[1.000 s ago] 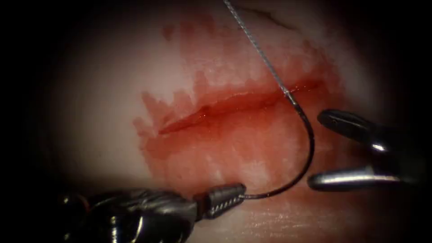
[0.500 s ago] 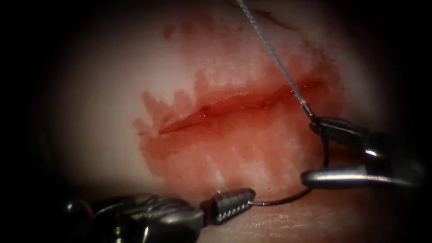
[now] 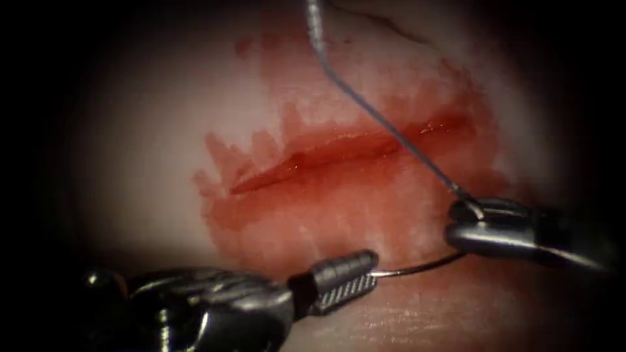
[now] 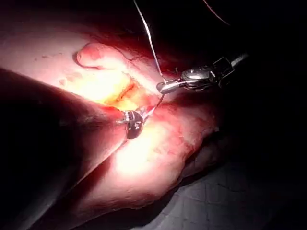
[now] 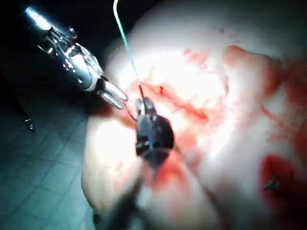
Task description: Wound Closure
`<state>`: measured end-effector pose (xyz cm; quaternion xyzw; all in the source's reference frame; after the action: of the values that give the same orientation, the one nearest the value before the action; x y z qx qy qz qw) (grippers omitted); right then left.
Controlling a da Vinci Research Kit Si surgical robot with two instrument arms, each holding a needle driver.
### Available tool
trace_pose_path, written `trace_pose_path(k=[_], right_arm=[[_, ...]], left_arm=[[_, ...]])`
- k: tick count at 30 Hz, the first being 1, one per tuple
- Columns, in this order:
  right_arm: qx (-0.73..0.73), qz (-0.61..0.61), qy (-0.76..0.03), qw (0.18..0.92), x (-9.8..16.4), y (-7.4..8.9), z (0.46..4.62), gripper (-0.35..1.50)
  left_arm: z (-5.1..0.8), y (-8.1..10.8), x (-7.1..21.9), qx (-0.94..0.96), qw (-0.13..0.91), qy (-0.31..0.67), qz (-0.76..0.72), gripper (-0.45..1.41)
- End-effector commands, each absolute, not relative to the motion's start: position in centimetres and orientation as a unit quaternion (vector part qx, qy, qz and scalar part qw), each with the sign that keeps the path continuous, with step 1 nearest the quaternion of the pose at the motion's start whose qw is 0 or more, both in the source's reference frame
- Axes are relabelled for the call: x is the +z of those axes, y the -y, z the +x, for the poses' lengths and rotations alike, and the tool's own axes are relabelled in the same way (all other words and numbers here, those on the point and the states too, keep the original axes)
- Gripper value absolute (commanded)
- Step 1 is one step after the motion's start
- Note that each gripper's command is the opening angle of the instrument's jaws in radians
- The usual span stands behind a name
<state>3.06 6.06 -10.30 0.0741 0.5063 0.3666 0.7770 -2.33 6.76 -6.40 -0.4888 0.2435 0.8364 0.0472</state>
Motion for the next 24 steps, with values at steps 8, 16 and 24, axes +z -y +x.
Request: trace_pose_path(k=[8, 16, 24], right_arm=[[0.323, 0.062, -0.533, 0.779, -10.34, -6.16, 3.05, -0.35], [0.22, 0.034, -0.566, 0.793, -10.41, -6.12, 3.15, -0.35], [0.028, -0.029, -0.599, 0.8, -10.46, -6.22, 3.26, -0.35]], left_arm=[[-2.23, -6.86, -6.59, 0.806, 0.229, -0.053, -0.543, 0.69], [-1.8, -7.12, -6.76, 0.764, 0.392, 0.067, -0.508, 0.51], [-1.86, -7.34, -6.55, 0.774, 0.426, 0.126, -0.452, 0.53]])
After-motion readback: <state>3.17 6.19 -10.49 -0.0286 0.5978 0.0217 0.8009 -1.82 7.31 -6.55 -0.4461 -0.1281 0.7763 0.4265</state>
